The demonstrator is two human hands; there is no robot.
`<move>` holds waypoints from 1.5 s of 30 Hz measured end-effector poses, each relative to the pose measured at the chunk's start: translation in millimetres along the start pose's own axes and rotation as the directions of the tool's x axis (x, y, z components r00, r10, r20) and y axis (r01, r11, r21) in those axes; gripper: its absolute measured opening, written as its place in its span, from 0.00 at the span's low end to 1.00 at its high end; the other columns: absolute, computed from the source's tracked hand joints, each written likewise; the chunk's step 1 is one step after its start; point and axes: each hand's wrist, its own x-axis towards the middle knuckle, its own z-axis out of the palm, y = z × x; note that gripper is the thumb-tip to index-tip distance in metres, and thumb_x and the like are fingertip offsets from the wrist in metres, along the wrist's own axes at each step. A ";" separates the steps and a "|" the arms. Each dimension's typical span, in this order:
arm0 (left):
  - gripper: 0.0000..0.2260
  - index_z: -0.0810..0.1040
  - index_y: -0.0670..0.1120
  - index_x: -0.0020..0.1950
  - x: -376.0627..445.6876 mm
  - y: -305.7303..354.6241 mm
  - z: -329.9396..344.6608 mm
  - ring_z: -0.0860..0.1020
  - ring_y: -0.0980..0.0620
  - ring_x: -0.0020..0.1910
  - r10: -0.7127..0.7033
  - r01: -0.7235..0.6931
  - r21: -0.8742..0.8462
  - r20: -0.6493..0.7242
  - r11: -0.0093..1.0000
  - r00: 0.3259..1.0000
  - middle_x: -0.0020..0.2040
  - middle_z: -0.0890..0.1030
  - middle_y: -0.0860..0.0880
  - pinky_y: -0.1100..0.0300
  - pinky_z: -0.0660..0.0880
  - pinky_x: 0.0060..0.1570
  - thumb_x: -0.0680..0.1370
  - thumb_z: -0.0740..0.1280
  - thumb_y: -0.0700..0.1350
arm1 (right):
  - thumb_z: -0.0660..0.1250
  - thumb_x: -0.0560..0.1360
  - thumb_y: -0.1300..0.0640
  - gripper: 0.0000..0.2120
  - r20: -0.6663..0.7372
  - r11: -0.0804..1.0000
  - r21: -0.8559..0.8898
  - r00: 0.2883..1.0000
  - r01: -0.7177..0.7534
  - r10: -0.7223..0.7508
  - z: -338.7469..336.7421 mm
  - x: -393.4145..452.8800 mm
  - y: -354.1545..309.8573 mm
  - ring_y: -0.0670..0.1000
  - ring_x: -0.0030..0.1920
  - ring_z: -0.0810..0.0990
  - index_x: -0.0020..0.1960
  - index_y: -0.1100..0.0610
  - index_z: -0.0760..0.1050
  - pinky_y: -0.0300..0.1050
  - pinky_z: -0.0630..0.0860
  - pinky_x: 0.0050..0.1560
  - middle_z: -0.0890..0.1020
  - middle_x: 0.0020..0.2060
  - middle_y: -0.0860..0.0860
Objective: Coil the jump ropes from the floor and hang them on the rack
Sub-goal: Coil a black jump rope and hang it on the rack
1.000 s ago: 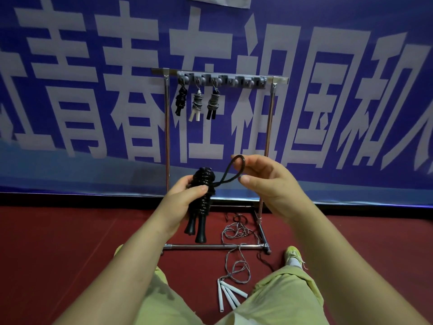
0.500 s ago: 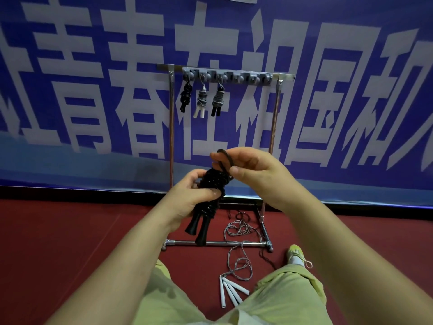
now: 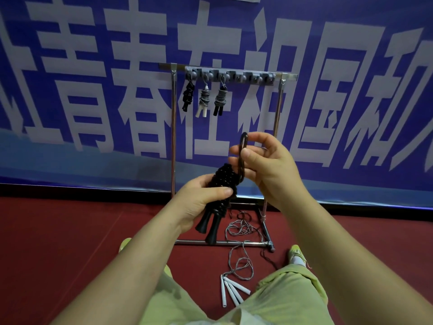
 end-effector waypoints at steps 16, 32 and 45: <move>0.11 0.73 0.51 0.59 -8.5 5.2 15.5 0.80 0.45 0.38 -0.054 0.049 0.033 0.164 0.998 0.985 0.46 0.80 0.42 0.57 0.76 0.35 0.79 0.61 0.40 | 0.66 0.76 0.66 0.07 -0.039 0.966 -0.237 0.995 -0.102 0.095 -5.7 -4.0 1.1 0.47 0.36 0.83 0.50 0.56 0.76 0.37 0.78 0.36 0.83 0.39 0.52; 0.31 0.83 0.43 0.51 -0.3 0.6 16.1 0.78 0.50 0.36 -0.162 0.267 -0.348 0.303 0.899 0.939 0.41 0.79 0.46 0.55 0.77 0.34 0.53 0.82 0.55 | 0.65 0.76 0.68 0.09 -0.049 0.979 -0.189 0.995 0.078 -0.089 -6.8 -15.0 -3.3 0.47 0.41 0.81 0.49 0.55 0.77 0.40 0.78 0.46 0.81 0.38 0.47; 0.07 0.80 0.49 0.48 -2.5 17.7 16.9 0.82 0.47 0.45 0.077 -0.046 0.337 -0.081 0.940 0.994 0.45 0.84 0.47 0.57 0.76 0.40 0.72 0.72 0.49 | 0.65 0.78 0.59 0.08 0.067 0.721 -0.685 0.995 0.104 -0.079 -23.2 -11.7 5.9 0.45 0.51 0.81 0.49 0.46 0.75 0.46 0.77 0.56 0.82 0.47 0.44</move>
